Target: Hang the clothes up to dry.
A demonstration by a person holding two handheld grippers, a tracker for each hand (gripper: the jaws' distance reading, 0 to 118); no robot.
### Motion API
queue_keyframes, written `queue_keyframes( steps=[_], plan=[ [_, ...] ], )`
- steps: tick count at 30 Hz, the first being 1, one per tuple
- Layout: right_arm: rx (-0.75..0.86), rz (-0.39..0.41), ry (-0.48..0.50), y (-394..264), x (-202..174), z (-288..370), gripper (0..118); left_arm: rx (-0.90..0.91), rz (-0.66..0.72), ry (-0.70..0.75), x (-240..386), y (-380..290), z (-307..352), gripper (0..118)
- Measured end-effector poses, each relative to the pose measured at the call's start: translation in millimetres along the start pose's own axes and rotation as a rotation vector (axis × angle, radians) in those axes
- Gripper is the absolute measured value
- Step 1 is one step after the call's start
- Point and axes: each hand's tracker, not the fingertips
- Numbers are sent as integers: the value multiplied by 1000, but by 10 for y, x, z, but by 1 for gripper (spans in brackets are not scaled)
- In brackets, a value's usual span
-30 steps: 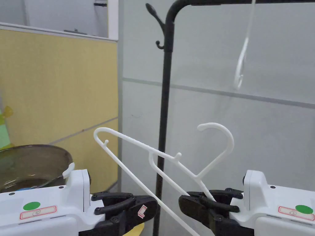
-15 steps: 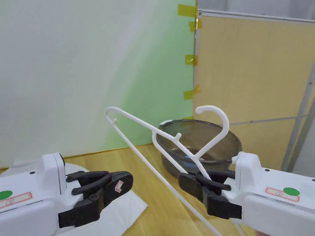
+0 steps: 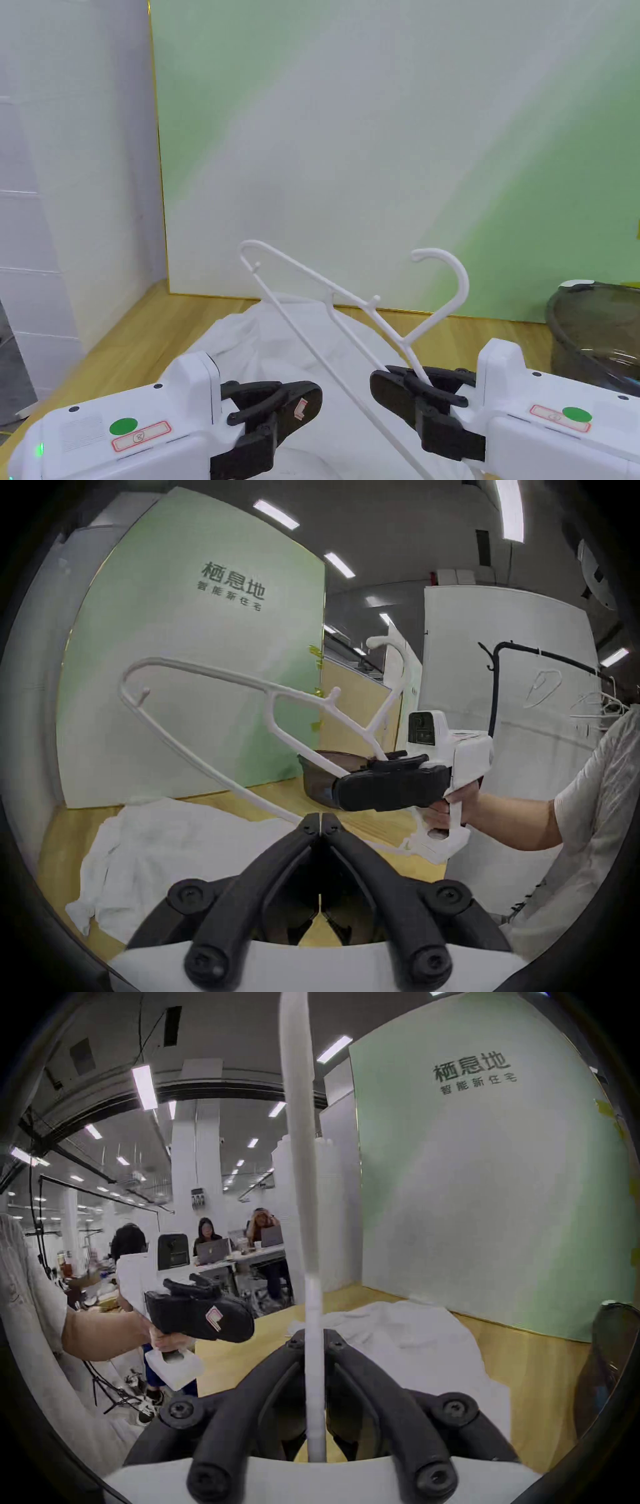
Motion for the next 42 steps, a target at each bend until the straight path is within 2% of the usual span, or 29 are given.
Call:
queue_keyframes(
  steps=[6,11,15,19,20,21,22,24,25,26,29,32,36,38,42],
  plan=[
    [-5,-9,-4,-6,-18,-97,6,-32,-4,61,-132,-45,-10,2],
    [-34,17,-25,-74,-25,-98,6,-306,-113,331,-404,-273,-127,2],
    [-57,25,-38,-164,-24,-91,6,-520,-1,439,-647,-523,-216,2],
    [-90,27,-45,-265,-17,-158,6,-595,60,519,-865,-716,-261,2],
    [-96,29,-47,-283,-22,-174,6,-604,85,541,-921,-754,-270,5],
    [-99,30,-45,-300,-27,-187,6,-609,101,568,-957,-795,-266,20],
    [-101,30,-43,-316,-31,-200,6,-614,99,565,-987,-837,-264,40],
    [-102,24,-35,-336,-36,-219,6,-624,123,564,-1008,-927,-275,101],
    [-103,23,-33,-343,-36,-226,6,-632,132,562,-985,-947,-277,111],
    [-105,24,-32,-350,-34,-228,6,-629,138,555,-985,-965,-274,113],
    [-106,13,-32,-378,-11,-243,6,-570,198,580,-1023,-1006,-305,113],
    [-109,0,-32,-405,9,-246,6,-570,178,645,-1071,-1060,-375,113],
    [-117,-6,-37,-446,27,-248,6,-567,192,624,-1093,-1106,-456,111],
    [-121,-10,-38,-463,30,-245,6,-582,158,630,-1060,-1142,-515,103],
    [-128,-20,-45,-502,50,-241,6,-581,133,643,-1037,-1186,-572,75]
  ],
)
